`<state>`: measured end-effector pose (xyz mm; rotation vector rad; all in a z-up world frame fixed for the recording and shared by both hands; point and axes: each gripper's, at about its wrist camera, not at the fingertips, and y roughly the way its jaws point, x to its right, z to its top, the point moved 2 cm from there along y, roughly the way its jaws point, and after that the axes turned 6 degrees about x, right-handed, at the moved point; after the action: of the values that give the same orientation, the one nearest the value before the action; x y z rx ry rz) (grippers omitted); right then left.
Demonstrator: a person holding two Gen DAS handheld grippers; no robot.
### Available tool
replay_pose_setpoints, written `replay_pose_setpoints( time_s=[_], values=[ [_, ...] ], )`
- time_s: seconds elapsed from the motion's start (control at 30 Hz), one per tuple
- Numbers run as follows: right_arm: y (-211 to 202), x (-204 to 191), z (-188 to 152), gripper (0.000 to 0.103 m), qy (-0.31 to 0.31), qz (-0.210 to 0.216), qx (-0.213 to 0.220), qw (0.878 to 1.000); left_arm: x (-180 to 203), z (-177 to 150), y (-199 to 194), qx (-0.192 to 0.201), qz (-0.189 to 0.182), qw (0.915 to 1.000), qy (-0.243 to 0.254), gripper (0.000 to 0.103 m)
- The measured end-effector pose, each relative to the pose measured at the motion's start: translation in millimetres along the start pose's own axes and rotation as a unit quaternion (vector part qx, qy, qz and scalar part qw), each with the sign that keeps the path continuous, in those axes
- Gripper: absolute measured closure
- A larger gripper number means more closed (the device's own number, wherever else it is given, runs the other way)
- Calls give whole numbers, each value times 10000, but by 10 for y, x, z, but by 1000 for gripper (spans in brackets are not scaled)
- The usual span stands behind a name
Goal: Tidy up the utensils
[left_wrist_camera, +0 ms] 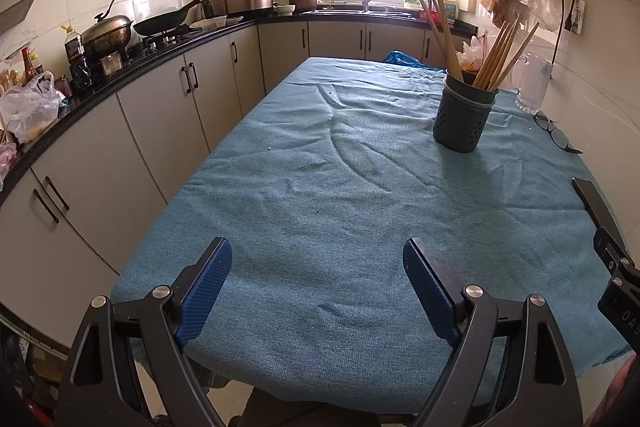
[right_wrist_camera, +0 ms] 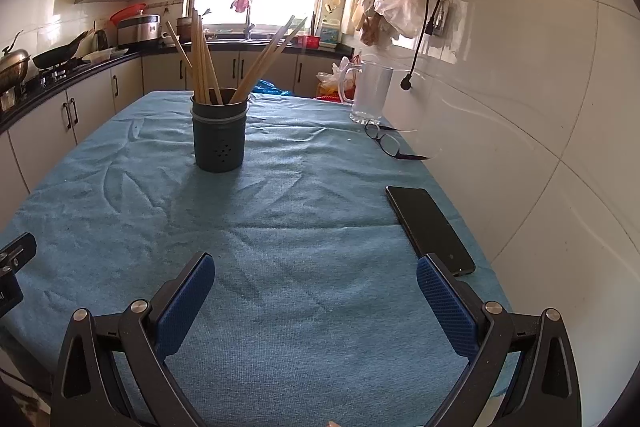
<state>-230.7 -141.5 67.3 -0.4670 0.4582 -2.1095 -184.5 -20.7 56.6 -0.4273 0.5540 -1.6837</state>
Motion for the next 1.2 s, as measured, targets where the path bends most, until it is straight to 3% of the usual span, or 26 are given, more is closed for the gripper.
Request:
replay_pose_setpoints(
  time_s=[1.2],
  values=[
    [27,-34,-18,0,-46,29,-34,10000,-1,14,1,-18,33,10000,64,17]
  ],
)
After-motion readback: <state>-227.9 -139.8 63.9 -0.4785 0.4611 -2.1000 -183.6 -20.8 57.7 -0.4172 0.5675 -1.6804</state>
